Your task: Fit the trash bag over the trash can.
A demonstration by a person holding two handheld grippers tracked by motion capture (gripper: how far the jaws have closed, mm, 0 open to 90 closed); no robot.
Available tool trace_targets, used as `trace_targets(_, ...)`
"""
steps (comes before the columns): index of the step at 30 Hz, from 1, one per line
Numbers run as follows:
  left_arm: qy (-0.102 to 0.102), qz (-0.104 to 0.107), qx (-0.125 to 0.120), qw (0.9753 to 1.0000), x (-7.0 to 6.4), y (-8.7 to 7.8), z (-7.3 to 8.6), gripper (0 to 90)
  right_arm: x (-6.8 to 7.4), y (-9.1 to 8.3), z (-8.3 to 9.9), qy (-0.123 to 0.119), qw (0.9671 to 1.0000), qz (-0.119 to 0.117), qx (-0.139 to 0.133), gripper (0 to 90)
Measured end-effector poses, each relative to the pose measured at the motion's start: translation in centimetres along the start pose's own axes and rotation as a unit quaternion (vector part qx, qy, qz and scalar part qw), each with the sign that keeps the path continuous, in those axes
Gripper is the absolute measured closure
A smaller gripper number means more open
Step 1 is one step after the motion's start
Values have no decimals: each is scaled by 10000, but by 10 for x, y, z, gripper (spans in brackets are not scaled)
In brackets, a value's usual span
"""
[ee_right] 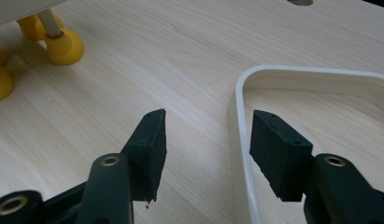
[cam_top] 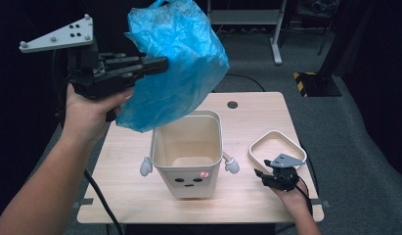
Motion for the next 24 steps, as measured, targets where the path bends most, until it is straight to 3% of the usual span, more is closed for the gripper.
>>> trace_targets(6, 161, 54, -62, 9998, -11, 8, -8, 883, -1, -1, 0, -5, 10000, -3, -20, 448)
trace_targets(14, 67, 253, -99, 9996, -16, 23, -8, 884, 0, 0, 1, -16, 10000, -11, 3, 450)
trace_targets(17, 144, 331, -49, 9993, -21, 33, -9, 884, 0, 1, 1, -18, 10000, -18, 17, 450)
trace_targets(20, 347, 253, 99, 9990, -25, 38, 0, 884, 1, -1, 1, 1, 10000, -21, 20, 450)
trace_targets(24, 266, 136, 174, 9994, -17, 37, 18, 884, -1, -1, 2, 18, 10000, -10, 9, 451)
Point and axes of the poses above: each handheld gripper's, and its own axes: y roughly forward along the jaws, z roughly out of its underside, x roughly to its left, the point moved 5 cm from there along y, roughly forward along the jaws, and after that the axes turned 5 degrees about z, right-handed, at the moved point
